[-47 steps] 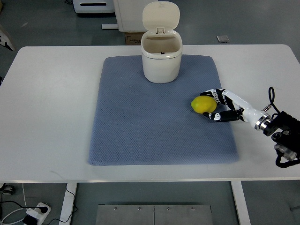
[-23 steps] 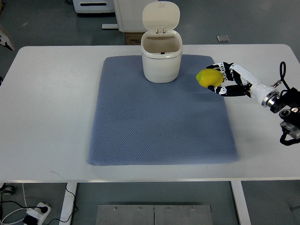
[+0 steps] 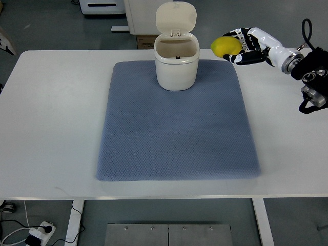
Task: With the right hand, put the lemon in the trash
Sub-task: 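Lift the lemon with the right hand and carry it over the bin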
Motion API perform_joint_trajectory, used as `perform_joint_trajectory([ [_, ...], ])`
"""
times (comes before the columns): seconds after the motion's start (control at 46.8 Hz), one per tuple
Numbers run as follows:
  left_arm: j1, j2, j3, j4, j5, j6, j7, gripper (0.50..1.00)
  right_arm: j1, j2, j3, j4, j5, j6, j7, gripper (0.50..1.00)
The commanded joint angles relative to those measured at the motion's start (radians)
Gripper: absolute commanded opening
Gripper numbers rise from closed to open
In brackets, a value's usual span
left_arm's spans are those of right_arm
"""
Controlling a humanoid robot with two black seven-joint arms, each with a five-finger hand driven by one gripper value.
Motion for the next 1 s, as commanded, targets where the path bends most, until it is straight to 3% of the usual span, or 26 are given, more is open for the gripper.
perform_joint_trajectory([
  [0.0, 0.0, 0.0, 0.0, 0.0, 0.0, 0.0, 0.0, 1.0, 0.029, 0.009, -0.002, -0.001, -0.002, -0.002, -0.051, 0.5],
  [0.085, 0.0, 0.0, 0.0, 0.0, 0.0, 0.0, 0.0, 1.0, 0.058, 0.026, -0.006, -0.004, -0.005, -0.002, -0.103, 0.5],
  [0.406, 0.0, 0.0, 0.0, 0.0, 0.0, 0.0, 0.0, 1.0, 0.137, 0.104, -0.015, -0.027, -0.01, -0.035, -0.2, 0.5],
  [0.983, 0.0, 0.0, 0.0, 0.0, 0.0, 0.0, 0.0, 1.0, 0.212, 0.265, -0.173, -0.096, -0.015, -0.104, -0.231, 0.5],
])
